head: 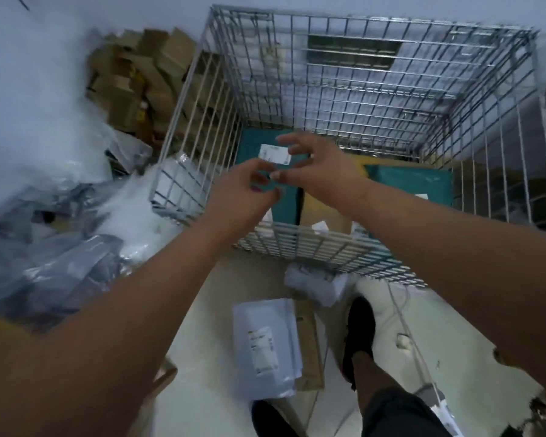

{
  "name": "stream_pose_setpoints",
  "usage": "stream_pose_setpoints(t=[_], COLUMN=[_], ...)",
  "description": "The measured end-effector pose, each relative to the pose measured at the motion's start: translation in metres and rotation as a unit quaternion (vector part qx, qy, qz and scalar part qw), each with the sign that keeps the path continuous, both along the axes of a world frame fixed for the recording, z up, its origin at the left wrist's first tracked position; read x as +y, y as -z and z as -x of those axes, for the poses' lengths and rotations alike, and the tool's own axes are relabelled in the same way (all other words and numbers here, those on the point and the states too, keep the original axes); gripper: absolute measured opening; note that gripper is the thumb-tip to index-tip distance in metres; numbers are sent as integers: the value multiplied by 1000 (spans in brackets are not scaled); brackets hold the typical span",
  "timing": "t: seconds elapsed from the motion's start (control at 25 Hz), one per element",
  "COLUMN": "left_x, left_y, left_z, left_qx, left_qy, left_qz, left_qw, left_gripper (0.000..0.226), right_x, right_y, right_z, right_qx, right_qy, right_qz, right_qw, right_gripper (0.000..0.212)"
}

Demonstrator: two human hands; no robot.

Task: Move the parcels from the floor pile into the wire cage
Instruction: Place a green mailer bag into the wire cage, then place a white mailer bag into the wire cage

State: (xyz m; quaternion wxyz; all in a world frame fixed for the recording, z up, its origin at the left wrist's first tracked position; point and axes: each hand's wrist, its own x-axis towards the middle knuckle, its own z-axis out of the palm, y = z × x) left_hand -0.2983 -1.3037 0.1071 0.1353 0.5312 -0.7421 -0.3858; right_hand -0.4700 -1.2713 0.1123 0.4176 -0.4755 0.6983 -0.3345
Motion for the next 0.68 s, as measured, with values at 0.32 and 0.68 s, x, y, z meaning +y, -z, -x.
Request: stream_pose_setpoints(t=[0.32, 0.68], left_x=[122, 201], left_y=[17, 139], left_z=[-108, -161], left_qx=[38, -75], left_qy=[-40, -28], left_qz=[6, -52], left_qw=[998, 995], left_gripper=[27, 65], right_x=[112, 202], right_y=[24, 162], right_z=[-123, -153], right_qx=[-34, 14], right_qy=[8, -53], right_qz=[28, -37], right_qw=[999, 998], right_gripper=[52, 63])
